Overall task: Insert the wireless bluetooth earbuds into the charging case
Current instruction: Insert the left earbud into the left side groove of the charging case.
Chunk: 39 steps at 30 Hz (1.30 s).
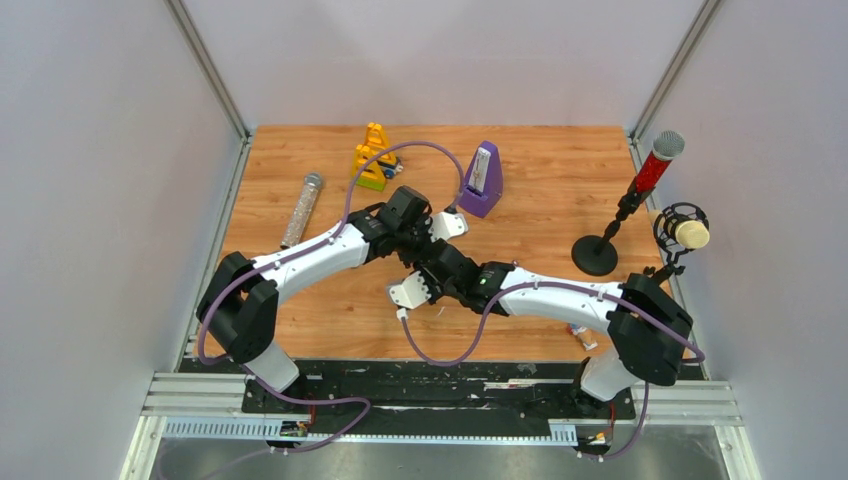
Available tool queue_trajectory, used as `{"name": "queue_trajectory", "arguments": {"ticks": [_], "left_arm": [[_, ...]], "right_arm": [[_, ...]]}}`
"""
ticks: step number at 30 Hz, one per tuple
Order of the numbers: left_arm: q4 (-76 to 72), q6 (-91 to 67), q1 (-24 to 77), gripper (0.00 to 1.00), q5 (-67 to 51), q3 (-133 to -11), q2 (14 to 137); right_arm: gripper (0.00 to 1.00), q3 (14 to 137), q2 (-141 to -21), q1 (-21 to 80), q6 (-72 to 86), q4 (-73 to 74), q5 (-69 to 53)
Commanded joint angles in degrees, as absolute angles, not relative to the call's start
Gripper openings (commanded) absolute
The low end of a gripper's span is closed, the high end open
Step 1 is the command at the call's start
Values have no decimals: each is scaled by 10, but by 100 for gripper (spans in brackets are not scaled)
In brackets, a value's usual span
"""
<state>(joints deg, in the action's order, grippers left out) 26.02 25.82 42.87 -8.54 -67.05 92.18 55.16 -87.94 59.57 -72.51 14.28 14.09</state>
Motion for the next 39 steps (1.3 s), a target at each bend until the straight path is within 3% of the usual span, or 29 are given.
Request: {"name": "queue_trajectory", "arguments": {"ticks": [1, 39], "left_arm": [[261, 267, 435, 0, -94, -688, 915], [246, 268, 435, 0, -93, -674, 894]], "right_arm": [[5, 555, -884, 599, -738, 128, 152], [15, 571, -906, 599, -729, 148, 145]]}}
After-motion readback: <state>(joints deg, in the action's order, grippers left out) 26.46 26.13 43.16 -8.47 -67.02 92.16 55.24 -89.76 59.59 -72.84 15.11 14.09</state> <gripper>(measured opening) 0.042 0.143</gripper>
